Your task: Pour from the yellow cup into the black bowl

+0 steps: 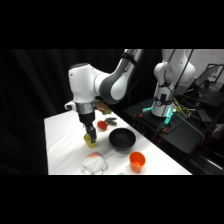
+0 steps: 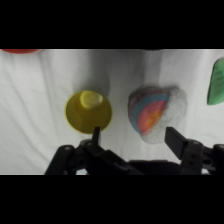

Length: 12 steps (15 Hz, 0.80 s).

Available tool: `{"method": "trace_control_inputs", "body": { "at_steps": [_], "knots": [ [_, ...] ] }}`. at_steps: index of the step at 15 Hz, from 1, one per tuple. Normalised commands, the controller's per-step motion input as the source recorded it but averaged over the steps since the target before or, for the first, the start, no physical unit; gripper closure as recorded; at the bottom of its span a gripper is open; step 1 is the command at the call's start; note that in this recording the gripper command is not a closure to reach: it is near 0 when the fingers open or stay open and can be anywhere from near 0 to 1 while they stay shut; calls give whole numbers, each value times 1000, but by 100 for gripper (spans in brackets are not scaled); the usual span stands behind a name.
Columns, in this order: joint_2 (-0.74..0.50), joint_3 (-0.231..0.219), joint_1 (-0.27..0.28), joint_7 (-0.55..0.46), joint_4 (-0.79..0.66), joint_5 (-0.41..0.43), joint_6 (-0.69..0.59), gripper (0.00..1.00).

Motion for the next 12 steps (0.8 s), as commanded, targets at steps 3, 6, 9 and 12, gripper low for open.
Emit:
{"method": "trace_control_inputs", "body": {
  "at_steps": [3, 6, 9, 12],
  "knots": [
    [240, -75, 68, 131, 237, -47, 40, 0],
    [263, -95, 84, 143, 241, -65, 65, 0],
    [257, -88, 72, 123, 238, -57, 44, 0],
    [193, -74, 66, 108, 223, -36, 5, 1]
  ]
}}
